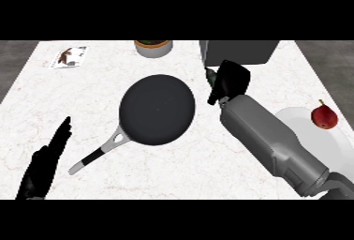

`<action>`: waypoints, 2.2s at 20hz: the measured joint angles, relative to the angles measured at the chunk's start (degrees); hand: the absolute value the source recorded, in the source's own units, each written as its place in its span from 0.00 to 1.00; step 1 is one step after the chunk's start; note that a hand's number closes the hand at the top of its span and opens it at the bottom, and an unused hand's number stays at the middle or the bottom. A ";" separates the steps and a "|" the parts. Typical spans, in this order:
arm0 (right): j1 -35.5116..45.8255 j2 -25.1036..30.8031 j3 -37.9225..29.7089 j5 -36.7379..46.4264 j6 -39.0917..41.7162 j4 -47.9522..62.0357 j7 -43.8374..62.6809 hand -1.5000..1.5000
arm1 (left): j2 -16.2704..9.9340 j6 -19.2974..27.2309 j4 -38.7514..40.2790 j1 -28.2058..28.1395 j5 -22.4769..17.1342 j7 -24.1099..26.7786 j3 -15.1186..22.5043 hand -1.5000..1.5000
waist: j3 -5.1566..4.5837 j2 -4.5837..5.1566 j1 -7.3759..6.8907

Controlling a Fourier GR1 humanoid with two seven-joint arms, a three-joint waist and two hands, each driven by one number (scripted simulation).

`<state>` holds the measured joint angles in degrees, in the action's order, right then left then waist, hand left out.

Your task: Pick the eggplant from the plate and place it in the pan

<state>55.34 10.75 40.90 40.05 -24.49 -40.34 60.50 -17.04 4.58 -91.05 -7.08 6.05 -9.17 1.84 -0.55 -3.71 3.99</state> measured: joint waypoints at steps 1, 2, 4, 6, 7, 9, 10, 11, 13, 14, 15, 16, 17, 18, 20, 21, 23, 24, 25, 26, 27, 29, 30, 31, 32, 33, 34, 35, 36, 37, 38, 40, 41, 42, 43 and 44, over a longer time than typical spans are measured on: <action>0.24 -0.39 0.79 1.82 -0.23 -1.59 0.77 1.00 | 0.14 0.24 -0.09 0.04 0.04 0.08 -0.10 0.50 | 0.07 0.17 0.20; 0.86 -0.97 1.25 3.38 -0.14 -3.21 1.70 1.00 | 0.33 0.32 0.21 -0.18 0.00 0.65 -0.15 0.50 | 0.13 0.38 0.23; 1.50 -2.00 1.87 6.54 0.09 -6.52 3.53 1.00 | 0.25 0.25 0.30 0.47 -0.19 0.66 -0.52 0.50 | 0.24 0.90 0.07; 2.02 -3.21 1.56 9.27 0.43 -9.31 5.33 1.00 | 0.34 0.25 -0.48 0.45 -0.06 0.72 -0.32 0.50 | 0.33 1.38 -0.55; 1.88 -3.77 1.20 10.49 0.57 -10.51 6.12 1.00 | 0.40 0.12 -0.52 0.46 -0.06 1.05 -0.24 0.50 | 0.37 1.64 -0.84; 1.85 -4.80 -0.22 12.51 0.55 -12.03 7.05 1.00 | 0.14 -0.72 -0.40 0.91 -0.68 1.42 -0.53 0.50 | 0.42 2.18 -1.57; 1.84 -5.17 -1.10 13.30 0.58 -12.87 7.36 1.00 | 0.64 -0.35 -0.24 0.76 -0.05 1.87 0.05 0.50 | 0.45 2.38 -1.82; 1.66 -5.88 -2.04 14.18 0.21 -12.79 7.39 1.00 | 0.75 -0.33 -0.42 1.16 0.18 1.78 0.26 0.50 | 0.46 2.60 -2.19; 1.02 -7.02 -4.25 15.46 -0.99 -11.94 6.81 1.00 | 1.13 -0.20 -1.30 1.17 0.70 1.69 0.94 0.50 | 0.50 2.99 -2.97; 0.66 -7.65 -5.35 15.92 -1.64 -11.70 6.46 1.00 | 0.80 -0.76 -1.42 1.43 0.27 1.50 0.64 0.50 | 0.51 3.14 -3.22; 0.41 -8.18 -6.53 15.99 -2.57 -10.83 5.83 1.00 | 0.78 -1.00 -1.70 1.50 0.23 1.53 0.74 0.50 | 0.52 3.32 -3.63; 0.54 -8.61 -7.74 15.82 -3.43 -9.57 5.23 1.00 | 0.80 -1.23 -1.59 1.37 0.23 1.96 0.82 0.50 | 0.53 3.50 -4.07; 0.65 -8.96 -8.76 15.31 -4.38 -8.21 4.55 1.00 | 1.24 -1.09 -1.32 1.74 0.55 1.95 1.26 0.50 | 0.53 3.69 -4.46; 1.50 -9.25 -9.72 14.45 -4.93 -6.70 3.97 1.00 | 1.52 -1.12 -1.18 2.65 0.74 1.55 1.57 0.50 | 0.54 3.85 -4.83; 2.08 -9.67 -11.65 12.58 -6.41 -3.41 2.33 1.00 | 1.49 -1.60 -0.79 3.00 0.69 2.22 1.61 0.50 | 0.53 4.10 -5.57; 2.73 -9.84 -12.46 11.47 -7.03 -1.39 1.53 1.00 | 1.56 -1.73 -0.05 3.50 0.88 2.59 1.71 0.50 | 0.53 4.26 -5.91; 3.29 -10.11 -13.61 9.53 -8.26 2.95 -0.17 1.00 | 1.57 -1.90 -0.55 3.93 1.19 2.28 1.97 0.50 | 0.54 4.44 -6.54; 3.92 -10.22 -14.21 8.27 -8.63 4.98 -0.90 1.00 | 1.98 -1.73 -0.32 4.67 1.48 1.90 2.32 0.50 | 0.55 4.62 -6.90; 4.29 -10.33 -14.80 6.98 -8.80 6.95 -1.61 1.00 | 2.27 -1.71 -0.36 4.98 1.75 1.83 2.74 0.50 | 0.55 4.77 -7.32; 4.83 -10.43 -15.27 5.64 -8.22 8.73 -2.45 1.00 | 2.35 -1.76 -0.48 5.11 1.97 1.76 3.03 0.50 | 0.56 4.90 -7.70; 4.72 -10.50 -16.32 3.89 -8.38 9.89 -3.77 1.00 | 2.20 -2.25 -0.82 4.91 1.74 1.77 3.14 0.50 | 0.58 5.05 -8.15; 4.08 -10.54 -19.31 -0.16 -9.94 10.03 -5.17 0.00 | 2.25 -2.36 -0.84 5.93 1.93 1.39 3.33 0.50 | 0.66 5.50 -8.86; 3.67 -10.55 -20.70 -2.39 -10.59 9.89 -5.61 0.00 | 2.34 -2.39 -0.56 6.27 1.97 1.54 3.37 0.50 | 0.67 5.63 -9.21; 3.26 -10.56 -21.91 -4.55 -11.34 9.74 -6.27 0.00 | 2.24 -2.56 -0.40 6.57 1.98 1.55 3.37 0.50 | 0.69 5.71 -9.52; 2.78 -10.58 -23.21 -6.67 -12.17 9.66 -7.32 0.00 | 2.44 -2.50 -0.21 6.84 2.15 1.56 3.56 0.50 | 0.71 5.81 -9.70; 2.21 -10.57 -24.12 -8.64 -13.30 9.48 -8.48 0.00 | 2.52 -2.63 0.06 7.25 2.10 1.56 3.60 0.50 | 0.72 5.88 -9.92; 1.68 -10.57 -24.91 -10.50 -14.61 9.11 -9.85 0.00 | 2.67 -2.67 0.08 7.40 2.04 1.61 3.66 0.50 | 0.73 5.91 -10.21; 1.58 -10.56 -25.69 -11.89 -16.03 8.98 -11.33 0.00 | 2.59 -2.84 0.35 7.88 1.91 1.63 3.49 0.50 | 0.74 6.00 -10.40; 1.49 -10.57 -26.37 -13.01 -17.65 8.76 -13.05 0.00 | 2.85 -2.77 0.31 8.06 2.09 1.51 3.79 0.50 | 0.75 5.99 -10.43; 1.35 -10.55 -26.80 -13.92 -19.48 8.66 -14.76 0.00 | 2.84 -2.96 0.40 8.00 2.09 1.59 3.91 0.50 | 0.75 5.98 -10.59; 1.32 -10.55 -27.05 -14.57 -21.48 8.60 -16.29 0.00 | 3.12 -2.68 1.04 8.05 2.34 2.02 3.99 0.50 | 0.73 5.98 -10.60; 1.18 -10.52 -27.40 -15.09 -25.44 8.77 -19.81 0.00 | 3.26 -2.53 1.75 8.39 2.58 2.14 3.95 0.50 | 0.71 5.93 -10.44; 1.19 -10.50 -27.79 -15.34 -27.68 8.70 -21.15 0.00 | 3.08 -2.61 1.44 8.19 2.48 2.18 3.78 0.50 | 0.71 5.79 -10.39; 0.90 -10.48 -28.14 -15.67 -29.89 8.58 -22.78 0.00 | 2.88 -2.88 1.30 8.21 2.22 2.08 3.55 0.50 | 0.71 5.70 -10.29; 0.98 -10.45 -28.61 -15.86 -32.02 8.57 -23.96 0.00 | 2.76 -3.04 1.24 8.18 2.12 1.97 3.46 0.50 | 0.71 5.64 -10.19; 1.15 -10.42 -29.14 -16.04 -33.94 8.74 -25.03 0.00 | 2.90 -2.91 1.16 7.92 2.25 1.90 3.58 0.50 | 0.70 5.56 -10.05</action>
<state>56.48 0.33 11.76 24.02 -58.43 -31.60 35.46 -14.14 1.67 -89.89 0.84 8.29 -7.26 5.42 0.15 1.85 -6.06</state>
